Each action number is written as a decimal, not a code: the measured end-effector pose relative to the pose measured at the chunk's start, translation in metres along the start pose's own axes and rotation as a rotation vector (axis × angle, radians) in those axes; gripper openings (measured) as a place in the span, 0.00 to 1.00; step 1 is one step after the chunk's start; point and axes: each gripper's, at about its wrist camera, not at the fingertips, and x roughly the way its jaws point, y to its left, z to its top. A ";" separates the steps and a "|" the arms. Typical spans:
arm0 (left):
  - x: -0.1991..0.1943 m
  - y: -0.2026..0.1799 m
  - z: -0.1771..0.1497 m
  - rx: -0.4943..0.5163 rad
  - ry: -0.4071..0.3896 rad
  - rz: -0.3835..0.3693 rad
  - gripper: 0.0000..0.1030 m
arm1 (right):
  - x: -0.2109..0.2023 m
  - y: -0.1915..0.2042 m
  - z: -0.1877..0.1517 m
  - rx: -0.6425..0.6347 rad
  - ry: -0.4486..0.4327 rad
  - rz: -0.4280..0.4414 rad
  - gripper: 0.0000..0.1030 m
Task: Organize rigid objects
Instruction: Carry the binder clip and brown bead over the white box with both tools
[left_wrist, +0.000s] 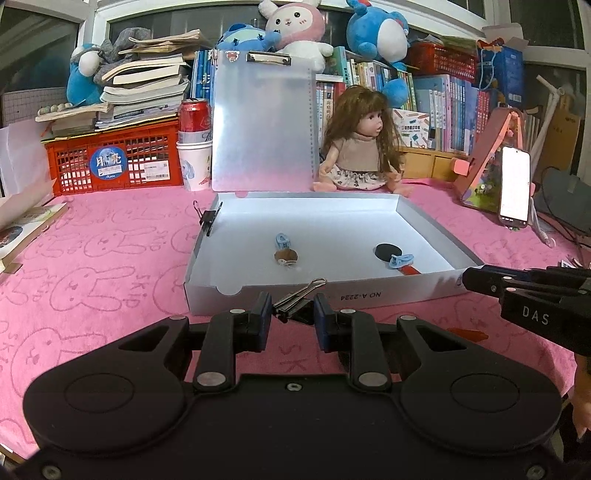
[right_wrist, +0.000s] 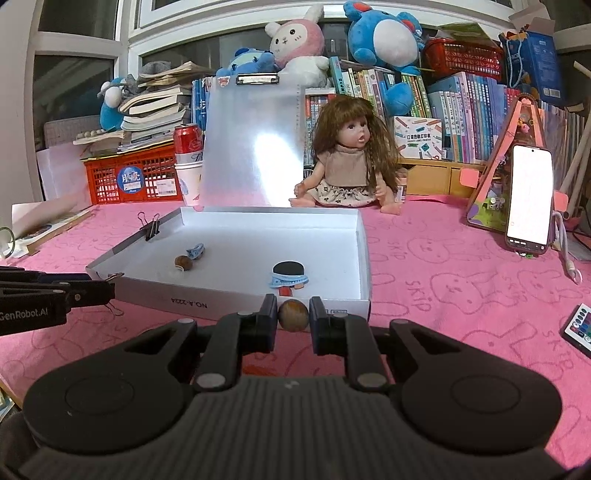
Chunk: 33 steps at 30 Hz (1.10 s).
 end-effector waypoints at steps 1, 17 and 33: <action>0.000 0.000 0.001 -0.001 0.000 -0.001 0.23 | 0.000 0.000 0.001 0.002 -0.001 0.000 0.22; 0.032 0.010 0.042 -0.037 0.024 -0.031 0.23 | 0.029 -0.022 0.025 0.116 0.041 0.019 0.22; 0.121 0.023 0.114 -0.133 0.119 -0.104 0.23 | 0.106 -0.036 0.082 0.250 0.177 0.102 0.22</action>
